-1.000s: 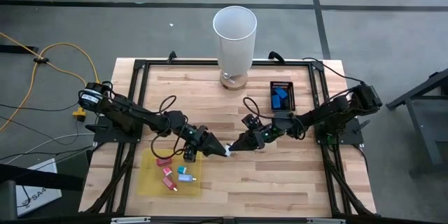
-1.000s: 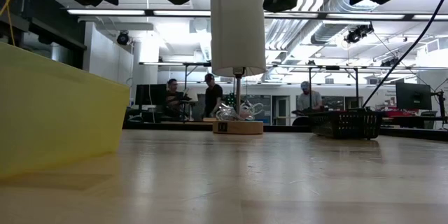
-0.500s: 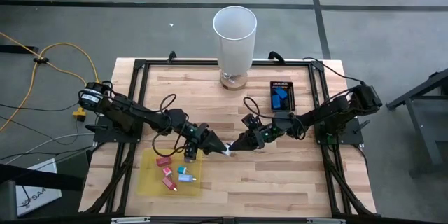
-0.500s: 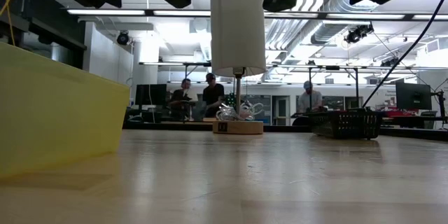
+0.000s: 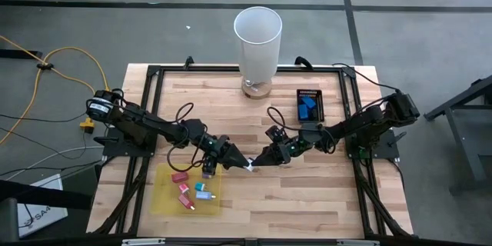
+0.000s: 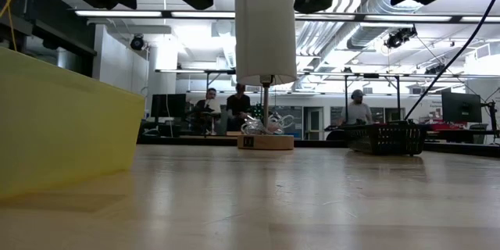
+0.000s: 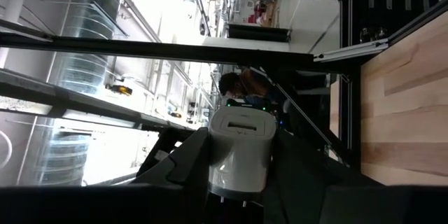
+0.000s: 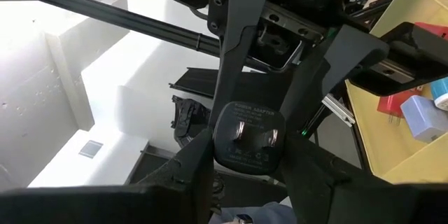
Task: Pick & Place Office items
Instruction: Put the white charger adapter into the yellow bin
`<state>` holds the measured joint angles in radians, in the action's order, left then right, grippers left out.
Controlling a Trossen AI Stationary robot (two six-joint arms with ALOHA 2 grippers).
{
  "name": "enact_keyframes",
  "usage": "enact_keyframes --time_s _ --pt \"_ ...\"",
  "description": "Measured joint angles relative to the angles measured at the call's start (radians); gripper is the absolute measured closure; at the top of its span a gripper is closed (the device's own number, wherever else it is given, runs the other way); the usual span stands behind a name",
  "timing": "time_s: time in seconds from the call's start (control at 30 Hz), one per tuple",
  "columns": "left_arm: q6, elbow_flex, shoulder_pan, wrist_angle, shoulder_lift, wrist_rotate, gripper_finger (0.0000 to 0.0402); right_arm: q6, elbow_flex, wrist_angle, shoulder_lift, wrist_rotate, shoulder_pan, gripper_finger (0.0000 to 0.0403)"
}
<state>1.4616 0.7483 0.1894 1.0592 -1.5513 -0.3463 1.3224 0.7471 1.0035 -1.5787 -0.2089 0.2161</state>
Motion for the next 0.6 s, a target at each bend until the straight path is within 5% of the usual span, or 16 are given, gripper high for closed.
enact_keyframes --time_s 0.6 --pt "-0.008 0.000 0.001 0.000 0.000 -0.006 0.0275 -0.014 0.000 -0.003 0.000 0.002 -0.001 0.0238"
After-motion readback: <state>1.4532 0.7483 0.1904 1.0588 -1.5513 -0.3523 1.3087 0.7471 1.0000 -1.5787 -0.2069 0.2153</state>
